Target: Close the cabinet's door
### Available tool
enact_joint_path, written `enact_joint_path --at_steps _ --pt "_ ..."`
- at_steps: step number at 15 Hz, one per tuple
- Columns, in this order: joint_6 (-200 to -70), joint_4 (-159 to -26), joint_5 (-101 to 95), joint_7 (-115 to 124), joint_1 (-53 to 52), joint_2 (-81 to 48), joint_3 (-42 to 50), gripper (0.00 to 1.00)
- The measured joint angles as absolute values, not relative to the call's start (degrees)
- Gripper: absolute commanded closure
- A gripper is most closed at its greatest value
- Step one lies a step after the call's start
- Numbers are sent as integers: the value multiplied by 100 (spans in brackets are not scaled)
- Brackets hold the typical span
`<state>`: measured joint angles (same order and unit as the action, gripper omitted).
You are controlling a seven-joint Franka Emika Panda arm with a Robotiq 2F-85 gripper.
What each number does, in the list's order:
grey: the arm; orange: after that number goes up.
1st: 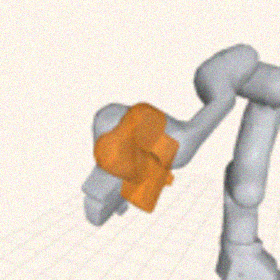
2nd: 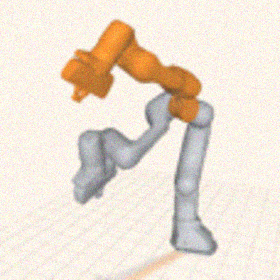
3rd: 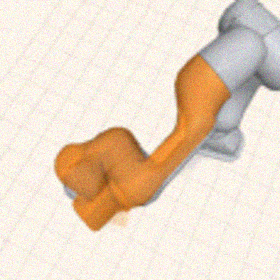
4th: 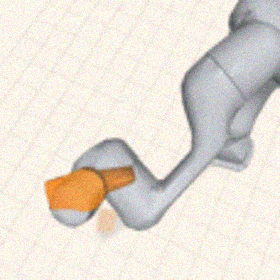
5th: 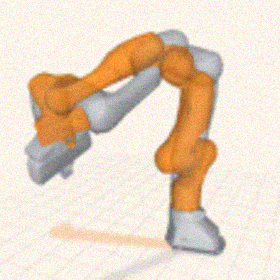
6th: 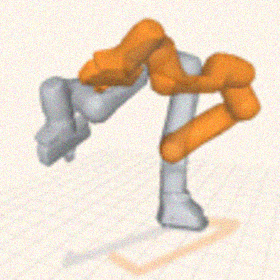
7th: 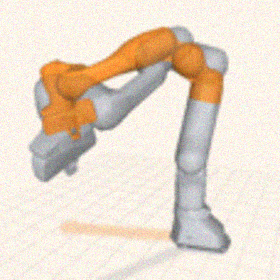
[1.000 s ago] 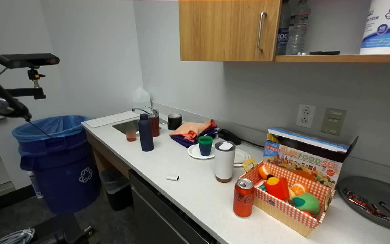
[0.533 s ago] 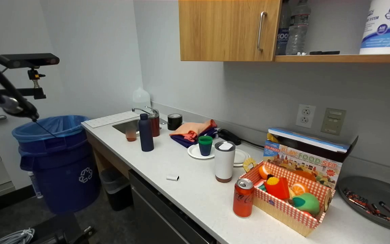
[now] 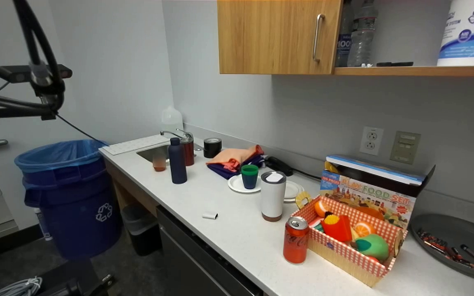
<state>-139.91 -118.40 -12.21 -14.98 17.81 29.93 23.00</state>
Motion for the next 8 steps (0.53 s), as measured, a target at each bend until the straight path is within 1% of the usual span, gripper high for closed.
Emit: enact_joint_path --at_steps 3,8 --pt "-13421 -11598 -770 -2065 1475 3036 2537 0" --pt "-12847 -11463 -574 -2421 1259 3114 2538 0"
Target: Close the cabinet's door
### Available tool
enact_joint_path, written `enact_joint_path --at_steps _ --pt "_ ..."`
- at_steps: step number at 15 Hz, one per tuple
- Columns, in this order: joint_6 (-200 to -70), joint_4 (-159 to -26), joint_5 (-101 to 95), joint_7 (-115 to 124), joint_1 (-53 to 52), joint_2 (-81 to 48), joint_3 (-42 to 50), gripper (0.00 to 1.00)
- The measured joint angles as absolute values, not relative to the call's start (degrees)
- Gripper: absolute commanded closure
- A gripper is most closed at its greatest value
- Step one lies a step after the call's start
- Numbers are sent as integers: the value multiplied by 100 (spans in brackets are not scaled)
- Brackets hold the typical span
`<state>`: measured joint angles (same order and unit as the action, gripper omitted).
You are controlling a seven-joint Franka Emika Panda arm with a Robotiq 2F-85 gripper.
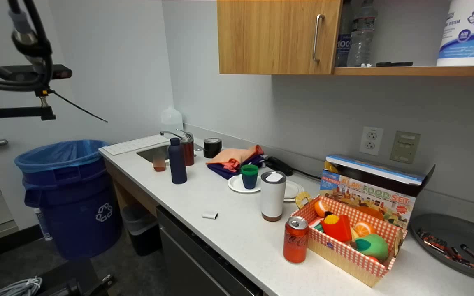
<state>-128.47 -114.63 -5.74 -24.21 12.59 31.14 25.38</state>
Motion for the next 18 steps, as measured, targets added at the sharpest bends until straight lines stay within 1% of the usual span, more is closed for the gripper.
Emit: enact_joint_path --at_steps 12,18 --pt "-12647 -11608 -549 -2450 699 3246 1893 0" --pt "-13179 -11584 -545 -2321 409 2911 1555 0"
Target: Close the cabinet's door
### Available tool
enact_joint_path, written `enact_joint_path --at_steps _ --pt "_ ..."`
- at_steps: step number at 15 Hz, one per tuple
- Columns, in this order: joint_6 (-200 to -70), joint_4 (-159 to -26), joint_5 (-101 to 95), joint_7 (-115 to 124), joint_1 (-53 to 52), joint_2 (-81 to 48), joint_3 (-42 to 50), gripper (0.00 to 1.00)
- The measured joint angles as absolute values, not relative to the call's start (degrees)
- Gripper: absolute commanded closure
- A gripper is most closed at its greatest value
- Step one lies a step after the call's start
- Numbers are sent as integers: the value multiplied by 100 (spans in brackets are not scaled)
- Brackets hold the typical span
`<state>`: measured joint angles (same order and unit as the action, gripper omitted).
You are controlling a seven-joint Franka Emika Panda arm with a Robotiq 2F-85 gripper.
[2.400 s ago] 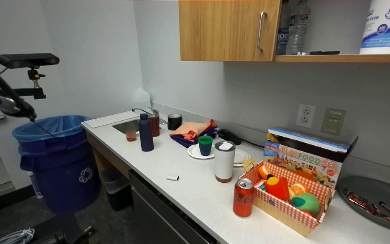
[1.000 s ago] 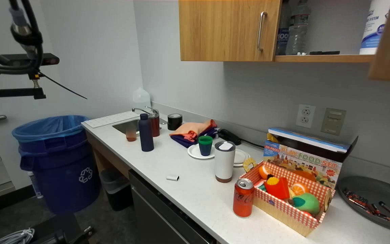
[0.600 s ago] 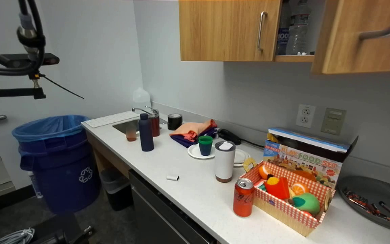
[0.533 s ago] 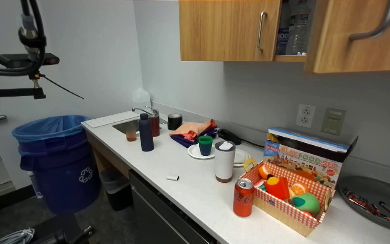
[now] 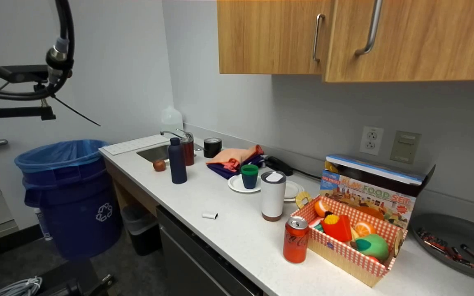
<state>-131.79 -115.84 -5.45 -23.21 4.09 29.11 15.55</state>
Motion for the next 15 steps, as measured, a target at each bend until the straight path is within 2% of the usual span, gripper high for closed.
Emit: enact_joint_path --at_steps 5,15 --pt "-14015 -11507 -519 -1798 387 2462 1340 0" --pt "-14142 -11292 -497 -1481 389 2164 1254 0"
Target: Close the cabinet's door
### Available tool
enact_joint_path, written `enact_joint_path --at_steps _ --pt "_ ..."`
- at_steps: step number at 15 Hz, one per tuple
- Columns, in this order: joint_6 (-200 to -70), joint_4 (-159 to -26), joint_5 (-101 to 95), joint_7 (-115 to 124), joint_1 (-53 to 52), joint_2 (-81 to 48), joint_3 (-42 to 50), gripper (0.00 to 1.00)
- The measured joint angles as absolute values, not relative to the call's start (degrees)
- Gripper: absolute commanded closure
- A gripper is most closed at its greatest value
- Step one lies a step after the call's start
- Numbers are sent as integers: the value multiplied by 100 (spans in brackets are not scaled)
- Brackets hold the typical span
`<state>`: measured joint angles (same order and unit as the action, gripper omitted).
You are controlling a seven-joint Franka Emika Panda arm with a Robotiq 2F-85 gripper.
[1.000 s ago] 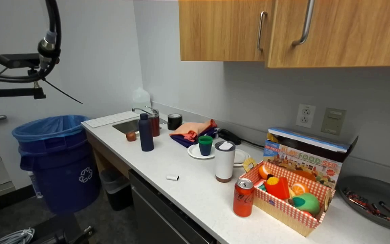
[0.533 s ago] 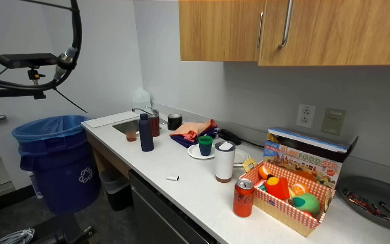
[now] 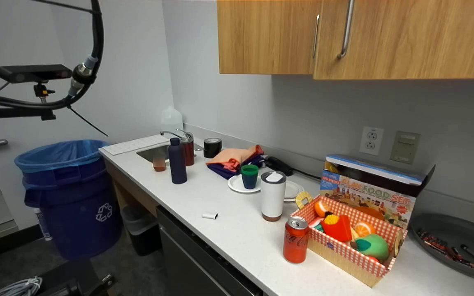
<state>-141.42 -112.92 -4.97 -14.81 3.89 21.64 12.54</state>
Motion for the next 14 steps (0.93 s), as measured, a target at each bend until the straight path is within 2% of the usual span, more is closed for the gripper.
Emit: enact_joint_path --at_steps 7,11,14 --pt "-14654 -11167 387 -2691 -294 2162 1303 0" --pt "-14685 -10742 1283 -3515 -971 1932 1419 0" --pt "-14763 -10285 1660 -3851 -1104 1541 1420 0"
